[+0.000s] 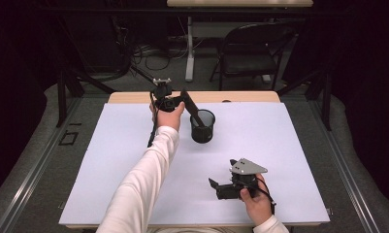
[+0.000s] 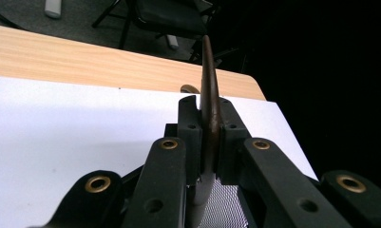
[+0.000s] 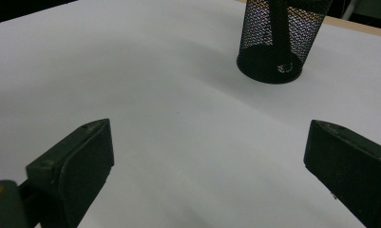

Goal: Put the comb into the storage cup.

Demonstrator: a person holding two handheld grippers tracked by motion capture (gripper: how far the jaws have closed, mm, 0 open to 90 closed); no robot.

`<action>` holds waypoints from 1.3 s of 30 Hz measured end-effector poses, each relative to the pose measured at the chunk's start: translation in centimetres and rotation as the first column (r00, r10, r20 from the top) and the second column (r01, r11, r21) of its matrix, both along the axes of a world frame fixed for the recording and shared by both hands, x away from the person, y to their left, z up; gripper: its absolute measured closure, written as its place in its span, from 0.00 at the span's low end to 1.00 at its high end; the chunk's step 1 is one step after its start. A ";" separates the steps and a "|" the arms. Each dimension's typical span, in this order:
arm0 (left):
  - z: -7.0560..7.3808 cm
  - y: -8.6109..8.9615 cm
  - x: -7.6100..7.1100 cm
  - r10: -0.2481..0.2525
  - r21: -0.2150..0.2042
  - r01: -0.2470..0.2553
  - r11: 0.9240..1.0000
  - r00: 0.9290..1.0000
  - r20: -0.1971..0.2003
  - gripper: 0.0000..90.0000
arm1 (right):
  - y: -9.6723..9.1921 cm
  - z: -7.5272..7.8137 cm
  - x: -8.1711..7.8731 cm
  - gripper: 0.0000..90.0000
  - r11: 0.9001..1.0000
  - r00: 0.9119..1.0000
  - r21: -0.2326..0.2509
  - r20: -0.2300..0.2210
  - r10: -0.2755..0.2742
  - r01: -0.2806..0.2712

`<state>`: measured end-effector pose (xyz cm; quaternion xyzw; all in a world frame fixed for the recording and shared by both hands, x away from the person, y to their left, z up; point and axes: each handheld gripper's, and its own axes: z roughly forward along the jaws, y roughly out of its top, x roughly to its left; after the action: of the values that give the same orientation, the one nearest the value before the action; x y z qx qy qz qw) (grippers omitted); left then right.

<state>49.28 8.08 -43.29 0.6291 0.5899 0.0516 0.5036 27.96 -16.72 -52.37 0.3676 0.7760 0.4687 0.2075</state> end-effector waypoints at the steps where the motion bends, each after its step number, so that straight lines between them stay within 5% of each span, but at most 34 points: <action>1: 0.0 0.1 0.0 0.001 0.000 -0.001 1.000 1.000 0.000 0.93 | 0.0 0.0 0.0 0.03 1.000 1.000 0.000 0.000 0.001 -0.001; 39: -0.7 1.1 0.0 0.034 0.026 -0.033 0.999 0.999 -0.006 0.89 | 0.0 0.0 0.0 0.04 1.000 1.000 -0.004 -0.004 0.001 -0.001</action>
<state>49.32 9.18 -43.99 0.6257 0.6014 0.0655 0.4924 27.98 -16.72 -52.41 0.3676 0.7775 0.4666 0.2064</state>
